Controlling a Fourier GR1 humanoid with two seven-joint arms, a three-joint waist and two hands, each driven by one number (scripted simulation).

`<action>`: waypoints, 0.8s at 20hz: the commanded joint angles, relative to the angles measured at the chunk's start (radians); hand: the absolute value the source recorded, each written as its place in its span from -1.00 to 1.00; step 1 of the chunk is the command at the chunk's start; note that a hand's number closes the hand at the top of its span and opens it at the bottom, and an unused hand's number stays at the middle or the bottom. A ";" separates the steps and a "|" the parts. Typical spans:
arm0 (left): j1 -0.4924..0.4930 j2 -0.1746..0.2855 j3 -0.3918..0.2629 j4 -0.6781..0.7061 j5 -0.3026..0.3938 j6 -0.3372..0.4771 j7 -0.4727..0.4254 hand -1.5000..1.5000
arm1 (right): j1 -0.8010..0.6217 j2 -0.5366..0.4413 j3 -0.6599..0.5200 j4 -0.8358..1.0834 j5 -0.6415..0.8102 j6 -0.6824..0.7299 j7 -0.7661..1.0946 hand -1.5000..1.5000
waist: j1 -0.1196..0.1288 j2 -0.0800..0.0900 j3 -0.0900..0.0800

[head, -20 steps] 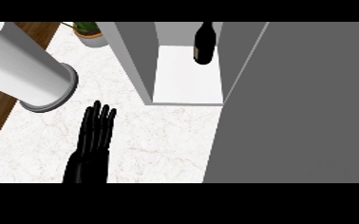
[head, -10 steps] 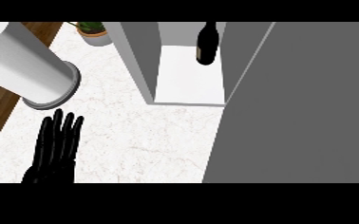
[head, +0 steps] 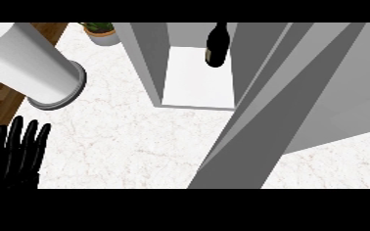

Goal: Pick up the wine, place it into the cabinet and close the cabinet

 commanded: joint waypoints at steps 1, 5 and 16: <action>0.051 0.053 0.089 -0.008 0.071 -0.089 -0.006 -1.00 | -0.183 0.061 0.116 0.059 0.001 -0.154 0.046 1.00 | 0.014 0.002 -0.001; 0.039 0.068 0.130 0.031 0.109 -0.153 -0.006 -1.00 | -0.392 0.061 0.084 0.203 -0.027 -0.286 0.027 1.00 | 0.016 0.008 0.000; 0.073 0.138 0.287 0.037 0.221 -0.289 0.014 -1.00 | -0.959 0.064 -0.156 0.675 -0.317 -0.439 -0.017 1.00 | 0.042 0.017 0.003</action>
